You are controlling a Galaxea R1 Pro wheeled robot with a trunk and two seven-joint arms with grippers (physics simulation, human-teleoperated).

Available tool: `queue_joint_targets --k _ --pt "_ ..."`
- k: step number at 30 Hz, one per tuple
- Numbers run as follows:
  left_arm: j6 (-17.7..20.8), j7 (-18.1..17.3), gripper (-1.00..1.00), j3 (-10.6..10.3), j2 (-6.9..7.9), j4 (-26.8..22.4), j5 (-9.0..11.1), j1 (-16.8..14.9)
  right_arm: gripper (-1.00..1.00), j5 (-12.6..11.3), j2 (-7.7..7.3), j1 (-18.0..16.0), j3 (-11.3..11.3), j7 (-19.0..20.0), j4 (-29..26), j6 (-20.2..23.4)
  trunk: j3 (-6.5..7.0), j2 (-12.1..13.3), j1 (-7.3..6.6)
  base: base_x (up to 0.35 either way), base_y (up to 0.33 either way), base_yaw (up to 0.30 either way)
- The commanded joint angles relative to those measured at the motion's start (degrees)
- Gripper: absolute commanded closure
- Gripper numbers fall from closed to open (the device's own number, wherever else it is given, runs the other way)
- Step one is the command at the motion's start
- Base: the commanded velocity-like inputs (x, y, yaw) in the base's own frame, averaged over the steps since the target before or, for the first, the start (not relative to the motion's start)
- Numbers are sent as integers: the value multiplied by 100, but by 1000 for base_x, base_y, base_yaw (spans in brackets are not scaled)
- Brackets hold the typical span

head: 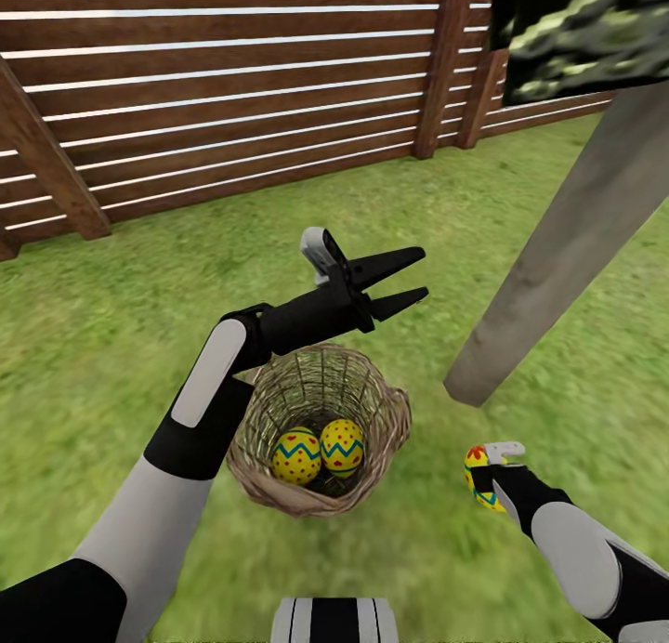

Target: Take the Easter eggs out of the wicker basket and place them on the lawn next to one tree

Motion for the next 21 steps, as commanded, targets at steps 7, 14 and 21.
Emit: queue_joint_targets --k 7,14,21 --pt "16 -38 -100 -102 -5 -8 -24 -3 100 46 -5 -4 -26 -4 8 -24 -159 -11 17 0 0 0" --pt "15 -43 -100 -205 -5 -8 -18 -3 100 32 -24 -4 -21 -4 -4 -86 -314 -21 35 0 0 0" --pt "7 -45 -100 -196 9 9 -15 -3 100 22 -24 4 -17 66 -52 -457 -359 -23 40 0 0 0"
